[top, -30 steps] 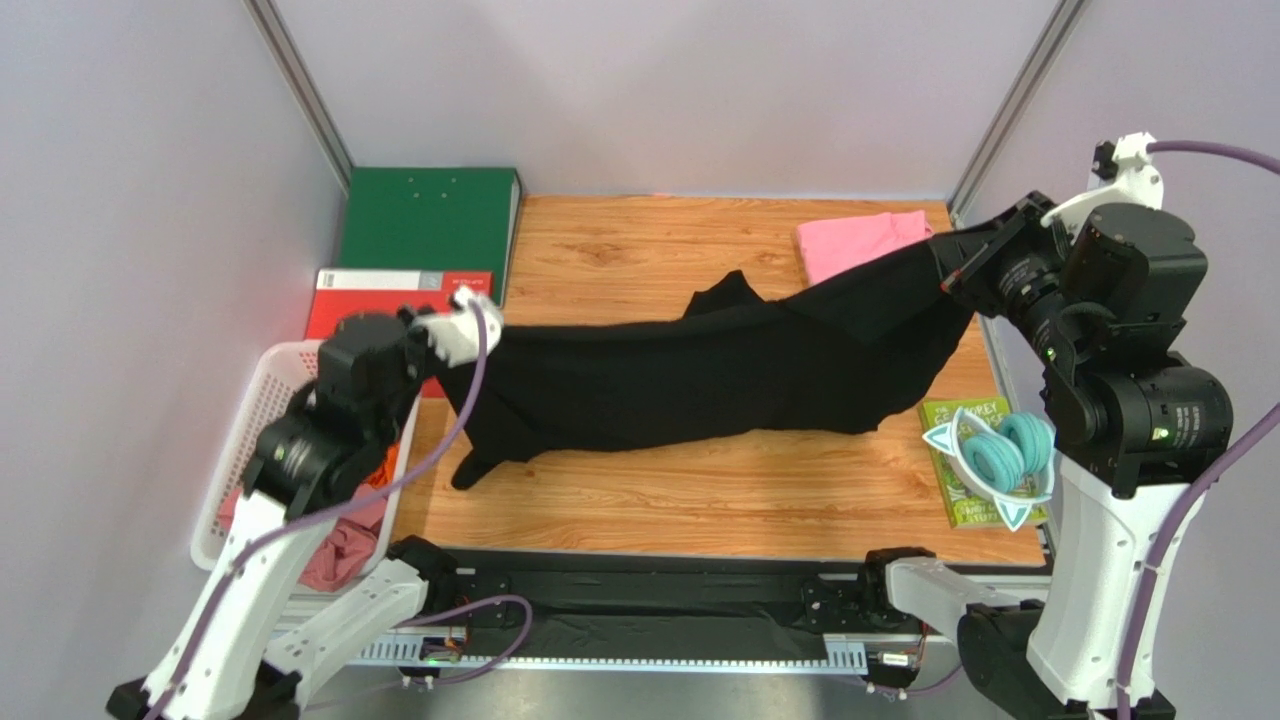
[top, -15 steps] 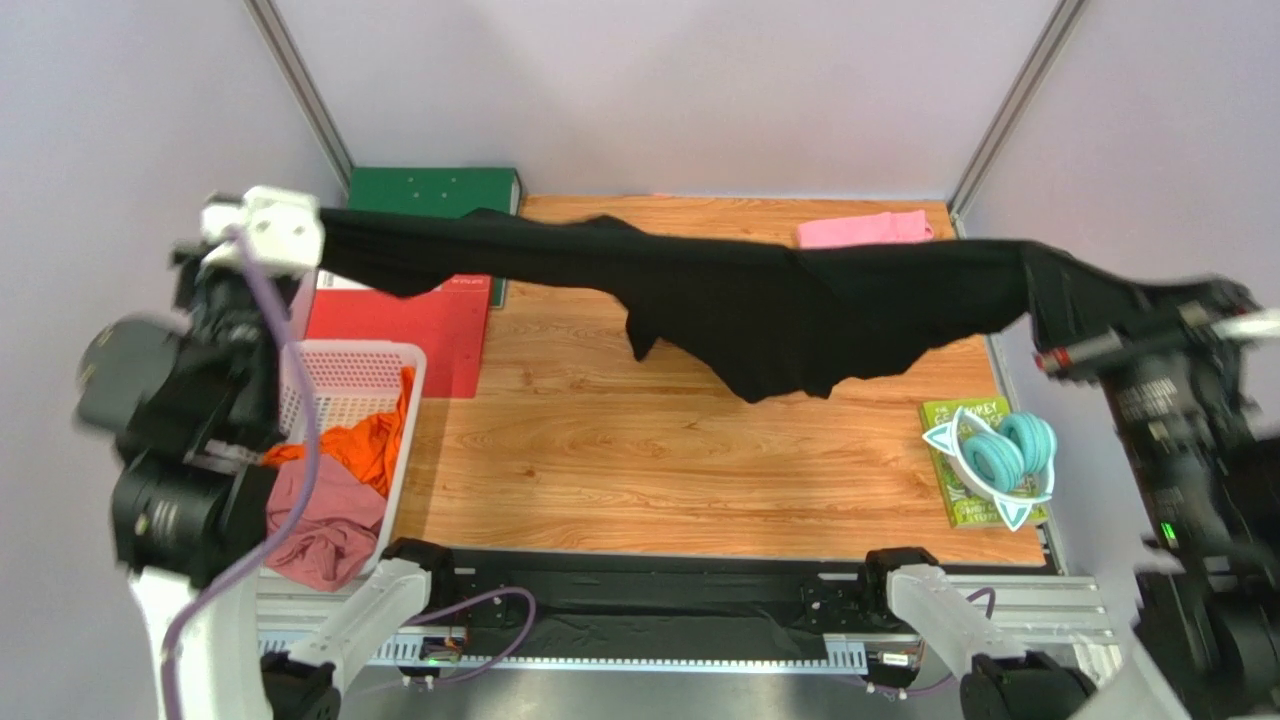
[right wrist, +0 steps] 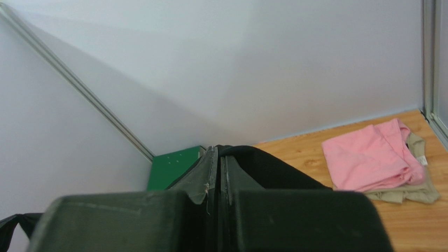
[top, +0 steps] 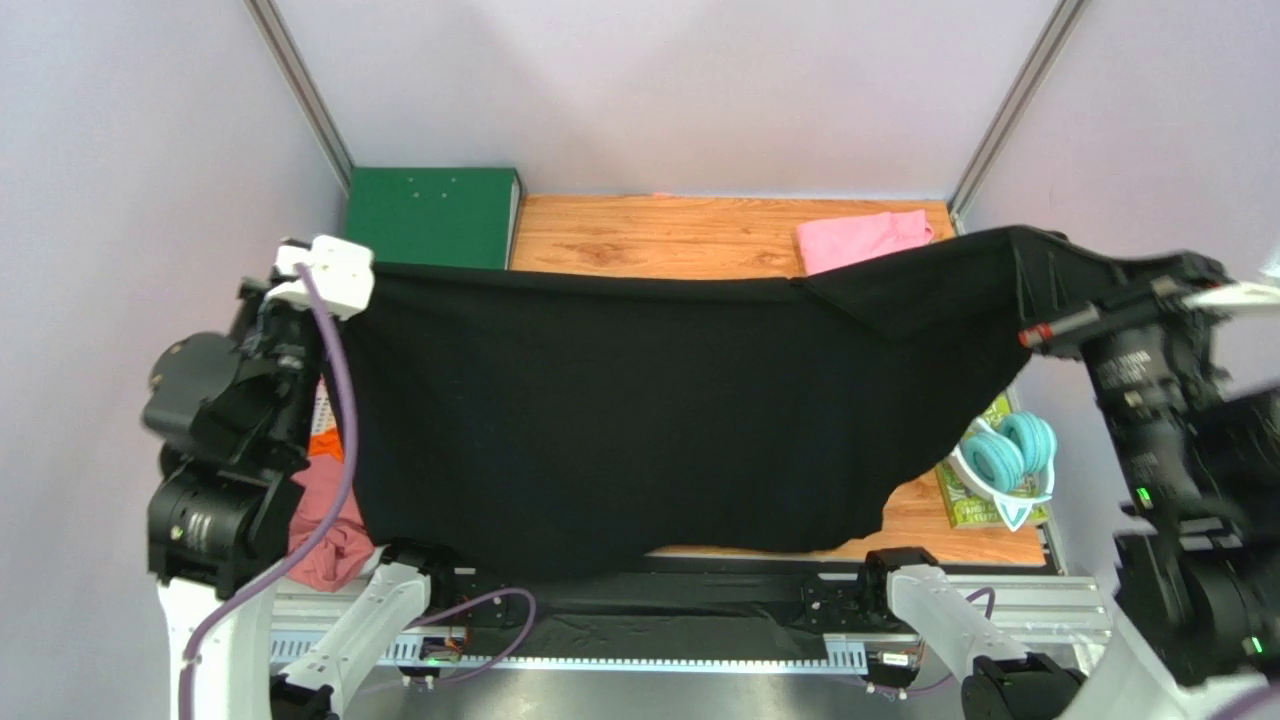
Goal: Fold and stack the t-shirts
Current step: Flatten out the tshirt
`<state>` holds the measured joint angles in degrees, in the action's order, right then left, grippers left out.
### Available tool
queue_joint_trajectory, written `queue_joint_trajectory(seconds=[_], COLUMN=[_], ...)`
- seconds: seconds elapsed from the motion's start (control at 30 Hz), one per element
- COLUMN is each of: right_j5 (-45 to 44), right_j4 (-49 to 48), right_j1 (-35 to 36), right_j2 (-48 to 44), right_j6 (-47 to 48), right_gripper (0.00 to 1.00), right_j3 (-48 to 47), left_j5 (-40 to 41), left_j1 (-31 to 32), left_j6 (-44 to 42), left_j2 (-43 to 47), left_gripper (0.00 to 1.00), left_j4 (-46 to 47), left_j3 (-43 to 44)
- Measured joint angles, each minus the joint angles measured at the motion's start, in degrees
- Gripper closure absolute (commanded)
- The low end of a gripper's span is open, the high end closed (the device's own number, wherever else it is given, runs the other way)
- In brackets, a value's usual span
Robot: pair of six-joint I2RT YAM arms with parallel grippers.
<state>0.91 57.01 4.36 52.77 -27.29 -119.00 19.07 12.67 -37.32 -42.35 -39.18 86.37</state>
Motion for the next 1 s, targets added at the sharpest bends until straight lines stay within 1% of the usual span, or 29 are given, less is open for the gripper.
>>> queue_joint_trajectory(seconds=[0.13, 0.2, 0.27, 0.37, 0.4, 0.47, 0.5, 0.57, 0.63, 0.67, 0.7, 0.77, 0.8, 0.83, 0.87, 1.0], right_j5=[-1.79, -1.99, -1.46, 0.37, 1.18, 2.54, 3.8, 6.19, 8.15, 9.11, 9.6, 10.21, 10.56, 10.86, 11.19, 12.33], right_j4=[-3.23, -4.66, -6.14, -8.07, -8.39, -8.17, -7.87, -7.82, -7.91, -8.39, -8.79, -9.66, -10.51, -11.1, -11.39, -12.55], right_j1=[0.02, -0.04, -0.48, -1.31, -1.79, -2.51, -3.28, -4.96, -6.95, -8.28, -9.14, -10.32, -10.71, -10.93, -10.95, -10.97], right_j2=[3.93, 9.05, 15.61, 28.39, 33.68, 40.81, 44.3, 48.19, 48.61, 47.71, 46.58, 43.56, 41.51, 39.28, 37.57, 30.62], right_j6=[0.42, 0.42, 0.33, -0.24, -0.7, -1.68, -2.4, -4.04, -5.73, -6.49, -6.95, -7.41, -7.45, -7.48, -7.48, -7.48], right_gripper=[1.0, 1.0, 1.0, 1.0, 1.0, 1.0, 1.0, 1.0, 1.0, 1.0, 1.0, 1.0, 1.0, 1.0, 1.0, 1.0], right_j3=[6.8, 7.39, 5.31, -1.99, -6.03, -11.93, -15.78, -21.09, -23.23, -23.67, -23.47, -22.18, -20.63, -19.04, -18.03, -13.46], left_j5=[-0.63, -0.79, -0.96, -1.31, -1.75, -2.38, -2.64, -2.91, -2.95, -3.13, -3.23, -3.58, -3.8, -4.09, -4.37, -6.14], left_j1=[0.0, -0.07, -0.5, -2.27, -3.39, -5.22, -6.19, -7.3, -7.67, -7.72, -7.69, -7.56, -7.56, -7.56, -7.56, -7.63], left_j6=[-0.07, -0.17, -0.07, 0.76, 1.44, 3.15, 3.89, 4.9, 5.01, 4.92, 4.85, 4.85, 4.87, 4.9, 4.94, 4.87], left_j2=[-2.75, -6.25, -11.69, -23.37, -28.52, -37.24, -41.66, -49.57, -53.81, -54.77, -54.69, -52.74, -50.93, -48.74, -45.62, -32.89], left_gripper=[1.0, 1.0, 1.0, 1.0, 1.0, 1.0, 1.0, 1.0, 1.0, 1.0, 1.0, 1.0, 1.0, 1.0, 1.0, 1.0], left_j4=[1.07, 2.08, 3.37, 4.66, 3.54, 3.26, 1.01, -0.61, -2.14, -2.34, -2.45, -2.38, -2.16, -2.1, -1.81, -0.74], left_j3=[-5.79, -7.61, -7.52, -1.88, 2.78, 12.09, 19.04, 33.29, 43.82, 48.24, 50.47, 51.93, 50.95, 49.09, 45.38, 27.41])
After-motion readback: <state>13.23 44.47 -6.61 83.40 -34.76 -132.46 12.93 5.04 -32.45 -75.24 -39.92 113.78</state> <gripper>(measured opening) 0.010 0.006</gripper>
